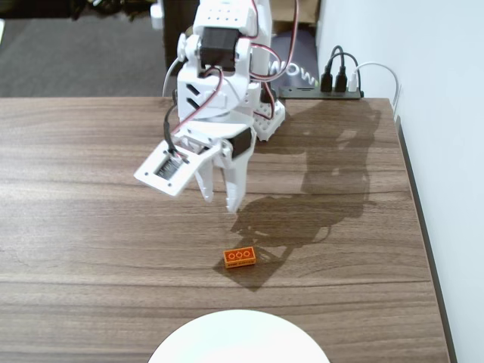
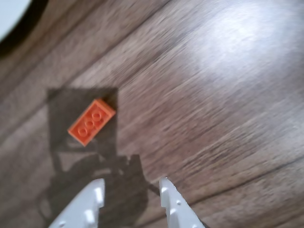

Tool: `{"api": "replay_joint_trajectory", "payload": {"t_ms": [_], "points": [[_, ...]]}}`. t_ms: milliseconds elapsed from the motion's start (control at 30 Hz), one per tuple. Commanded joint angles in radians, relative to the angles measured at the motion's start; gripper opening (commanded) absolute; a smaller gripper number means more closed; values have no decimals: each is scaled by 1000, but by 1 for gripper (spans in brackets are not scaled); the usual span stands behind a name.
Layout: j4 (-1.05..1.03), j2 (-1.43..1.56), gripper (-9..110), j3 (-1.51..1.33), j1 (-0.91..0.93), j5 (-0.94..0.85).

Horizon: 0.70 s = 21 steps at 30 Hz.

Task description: Grasp a lego block and put it on the plate.

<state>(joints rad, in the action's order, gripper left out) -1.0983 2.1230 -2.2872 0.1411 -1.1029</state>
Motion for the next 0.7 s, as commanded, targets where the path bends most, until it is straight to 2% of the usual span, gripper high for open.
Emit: {"api": "replay_joint_trajectory", "payload": {"t_ms": [0, 67, 267, 667], "points": [[-12, -20, 18, 44, -20, -54], [-18, -38, 23, 44, -28, -74], [-9, -114, 23, 78, -32, -161], [-12, -291, 22, 249, -55, -229]]}}
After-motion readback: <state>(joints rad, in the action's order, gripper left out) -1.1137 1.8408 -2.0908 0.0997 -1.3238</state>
